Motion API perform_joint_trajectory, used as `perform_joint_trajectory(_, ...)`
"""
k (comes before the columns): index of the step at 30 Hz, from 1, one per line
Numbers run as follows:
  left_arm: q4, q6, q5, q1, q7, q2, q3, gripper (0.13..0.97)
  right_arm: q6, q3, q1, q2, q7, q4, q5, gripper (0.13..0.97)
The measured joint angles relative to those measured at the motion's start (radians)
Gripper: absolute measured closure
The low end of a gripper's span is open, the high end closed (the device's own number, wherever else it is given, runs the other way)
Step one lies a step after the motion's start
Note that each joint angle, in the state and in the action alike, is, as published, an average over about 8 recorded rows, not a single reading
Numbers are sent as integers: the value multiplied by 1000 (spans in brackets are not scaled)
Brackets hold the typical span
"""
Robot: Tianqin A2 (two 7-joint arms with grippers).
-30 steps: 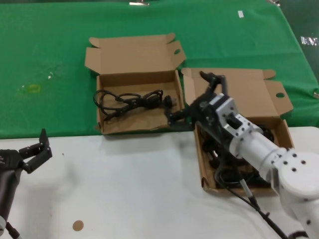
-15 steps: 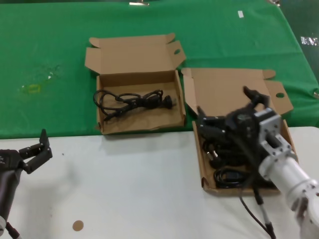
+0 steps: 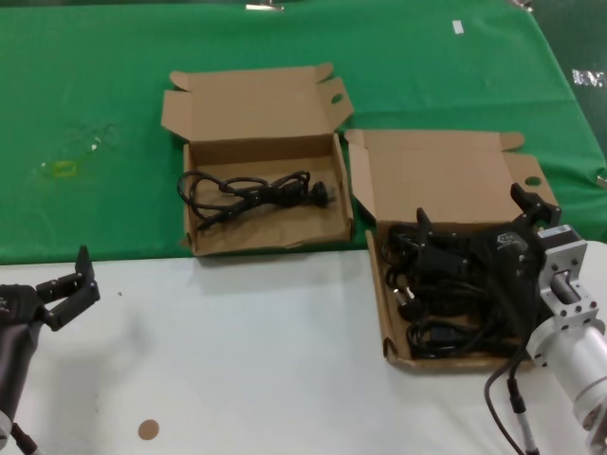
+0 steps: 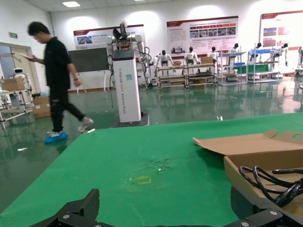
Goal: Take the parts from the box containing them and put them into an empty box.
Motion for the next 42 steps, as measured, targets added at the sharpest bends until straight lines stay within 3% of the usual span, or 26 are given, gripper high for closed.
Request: perform_joint_trajectory(42, 0, 0, 0, 0, 0, 0, 0, 132, 0, 0, 0, 0, 0, 0, 0, 129)
